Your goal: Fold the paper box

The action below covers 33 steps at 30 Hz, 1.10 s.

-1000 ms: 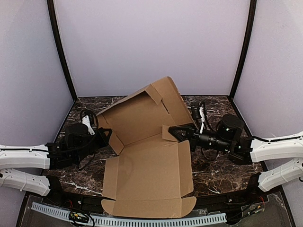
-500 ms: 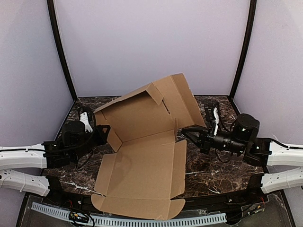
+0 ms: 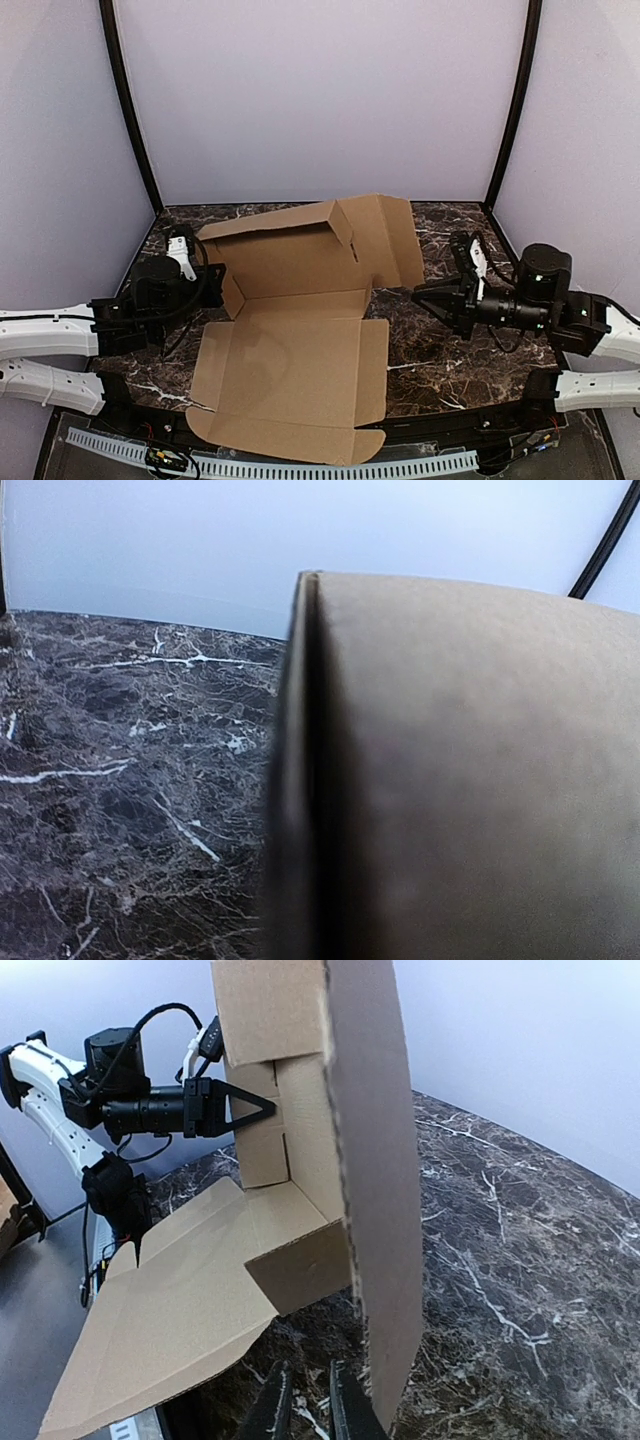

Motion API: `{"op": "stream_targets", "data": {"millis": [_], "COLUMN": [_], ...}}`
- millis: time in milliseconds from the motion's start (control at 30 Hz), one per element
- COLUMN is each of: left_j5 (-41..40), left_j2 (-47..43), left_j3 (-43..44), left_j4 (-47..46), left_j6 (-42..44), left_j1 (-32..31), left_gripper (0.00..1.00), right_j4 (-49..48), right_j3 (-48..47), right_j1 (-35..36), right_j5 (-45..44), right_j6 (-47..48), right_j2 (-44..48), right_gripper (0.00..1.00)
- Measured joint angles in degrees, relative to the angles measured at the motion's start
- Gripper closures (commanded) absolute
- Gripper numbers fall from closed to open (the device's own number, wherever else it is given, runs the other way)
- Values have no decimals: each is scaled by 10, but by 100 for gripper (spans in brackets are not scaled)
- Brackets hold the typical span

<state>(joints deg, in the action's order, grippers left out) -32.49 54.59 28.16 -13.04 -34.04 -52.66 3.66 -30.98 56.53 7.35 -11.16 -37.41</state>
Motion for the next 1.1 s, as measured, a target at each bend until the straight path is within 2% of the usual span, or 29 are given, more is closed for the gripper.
{"op": "stream_targets", "data": {"millis": [133,200,300,500,767,933,1100], "left_j5": [-13,-18,-25,-17,74,116,125], "left_j2": [-3,-6,-14,-33,-75,-96,-97], "left_j3": [0,0,0,2,7,7,7], "left_j4": [8,13,25,48,66,76,76], "left_j6": [49,70,100,139,159,158,154], "left_j1": [0,0,0,0,0,0,0], "left_gripper": [99,99,99,99,99,99,99], "right_j4": [77,109,144,169,179,180,170], "right_j3": [-35,-50,-66,-89,-116,-116,-117], "right_j1": [0,0,0,0,0,0,0], "right_j5": [-19,-28,-41,-57,-52,5,76], "right_j6": [24,30,38,45,70,78,77], "right_j2": [14,15,21,25,-11,-27,-61], "right_gripper": [69,60,54,48,39,39,40]}}
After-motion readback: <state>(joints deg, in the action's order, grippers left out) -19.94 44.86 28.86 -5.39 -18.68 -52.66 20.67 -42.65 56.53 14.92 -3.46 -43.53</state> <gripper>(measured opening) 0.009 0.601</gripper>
